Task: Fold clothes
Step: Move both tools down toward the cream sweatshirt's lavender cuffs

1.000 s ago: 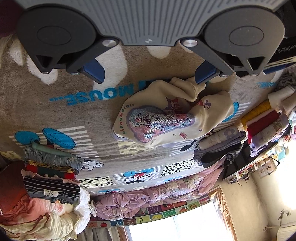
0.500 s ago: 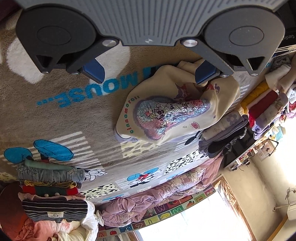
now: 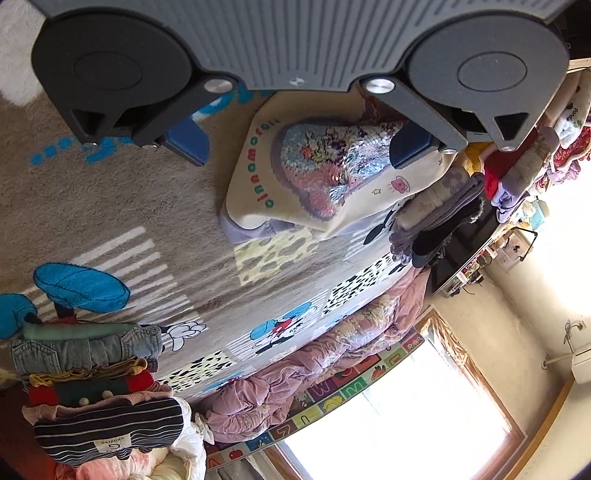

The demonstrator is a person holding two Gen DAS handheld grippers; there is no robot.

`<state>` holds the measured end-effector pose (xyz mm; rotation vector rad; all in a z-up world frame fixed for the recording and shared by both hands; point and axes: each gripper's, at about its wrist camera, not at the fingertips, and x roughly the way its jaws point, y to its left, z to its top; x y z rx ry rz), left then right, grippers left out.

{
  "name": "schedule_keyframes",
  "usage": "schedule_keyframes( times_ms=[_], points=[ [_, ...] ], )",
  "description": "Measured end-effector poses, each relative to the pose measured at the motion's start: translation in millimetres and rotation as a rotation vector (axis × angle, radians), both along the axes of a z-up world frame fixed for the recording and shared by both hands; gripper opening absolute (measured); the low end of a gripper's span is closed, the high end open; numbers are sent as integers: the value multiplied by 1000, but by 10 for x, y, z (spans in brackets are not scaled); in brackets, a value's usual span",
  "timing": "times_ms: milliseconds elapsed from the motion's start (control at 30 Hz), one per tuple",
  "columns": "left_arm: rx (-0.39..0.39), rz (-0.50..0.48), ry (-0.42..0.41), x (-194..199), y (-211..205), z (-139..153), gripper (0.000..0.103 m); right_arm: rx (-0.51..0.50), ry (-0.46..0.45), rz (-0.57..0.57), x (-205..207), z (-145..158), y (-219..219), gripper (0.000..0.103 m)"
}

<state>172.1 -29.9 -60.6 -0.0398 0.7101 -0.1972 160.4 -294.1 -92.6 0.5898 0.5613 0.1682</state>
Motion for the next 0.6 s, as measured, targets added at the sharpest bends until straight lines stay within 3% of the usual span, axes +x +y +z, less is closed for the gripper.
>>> schedule_keyframes(
  times_ms=[533, 600],
  points=[
    [54, -97, -15, 691, -204, 194, 102, 192, -44, 5, 597, -392, -469, 102],
    [75, -121, -16, 797, -253, 235, 102, 197, -40, 15, 661, -422, -476, 96]
  ],
)
